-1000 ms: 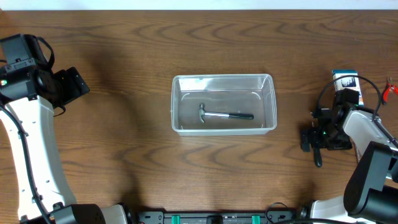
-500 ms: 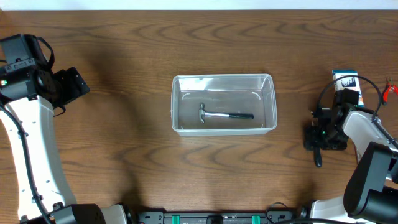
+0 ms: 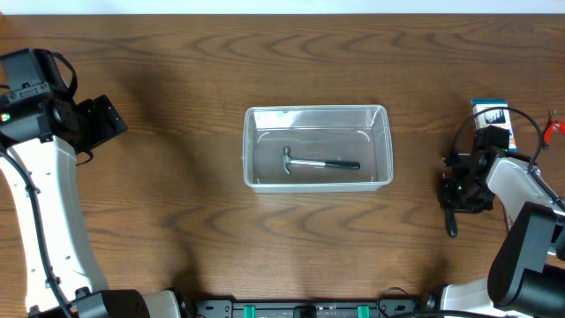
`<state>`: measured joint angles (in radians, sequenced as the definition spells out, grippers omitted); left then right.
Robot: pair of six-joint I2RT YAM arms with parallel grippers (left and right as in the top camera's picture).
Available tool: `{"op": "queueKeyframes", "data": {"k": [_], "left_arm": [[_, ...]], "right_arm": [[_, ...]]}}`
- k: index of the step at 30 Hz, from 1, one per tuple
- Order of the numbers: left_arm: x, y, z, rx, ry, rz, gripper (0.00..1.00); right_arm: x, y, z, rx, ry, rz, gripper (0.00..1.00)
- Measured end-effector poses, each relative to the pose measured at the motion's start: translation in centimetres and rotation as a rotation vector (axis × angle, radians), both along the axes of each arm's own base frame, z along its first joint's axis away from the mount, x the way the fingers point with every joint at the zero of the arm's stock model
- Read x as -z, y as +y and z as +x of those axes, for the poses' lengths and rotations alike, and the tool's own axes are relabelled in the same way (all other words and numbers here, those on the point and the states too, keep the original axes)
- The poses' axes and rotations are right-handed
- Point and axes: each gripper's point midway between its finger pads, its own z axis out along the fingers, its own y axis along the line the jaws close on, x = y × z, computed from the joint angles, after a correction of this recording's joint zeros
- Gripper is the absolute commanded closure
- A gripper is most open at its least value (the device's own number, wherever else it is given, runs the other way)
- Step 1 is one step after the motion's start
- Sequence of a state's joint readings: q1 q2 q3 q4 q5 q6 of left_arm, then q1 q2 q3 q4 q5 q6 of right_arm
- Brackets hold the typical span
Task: Pack container
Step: 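Lower the right gripper onto the yellow-handled screwdriver and grasp it, then lift the screwdriver and carry it left over the container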
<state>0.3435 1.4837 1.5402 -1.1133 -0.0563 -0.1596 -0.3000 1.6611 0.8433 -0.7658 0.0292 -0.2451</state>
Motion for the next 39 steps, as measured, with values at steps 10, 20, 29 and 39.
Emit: {"op": "queueKeyframes", "data": {"k": [10, 20, 29, 39], "left_arm": [[0.0, 0.0, 0.0, 0.0, 0.0, 0.0, 0.02], [0.0, 0.0, 0.0, 0.0, 0.0, 0.0, 0.02], [0.0, 0.0, 0.0, 0.0, 0.0, 0.0, 0.02], [0.0, 0.0, 0.0, 0.0, 0.0, 0.0, 0.02]], "right_arm": [[-0.2, -0.6, 0.1, 0.002, 0.003, -0.033, 0.99], [-7.2, -2.6, 5.7, -0.036, -0.079, -0.087, 0.99], [-20.9, 3.9, 14.8, -0.417, -0.364, -0.182, 0.99], [-25.8, 22.7, 15.1, -1.11, -0.565, -0.167, 0.99]]}}
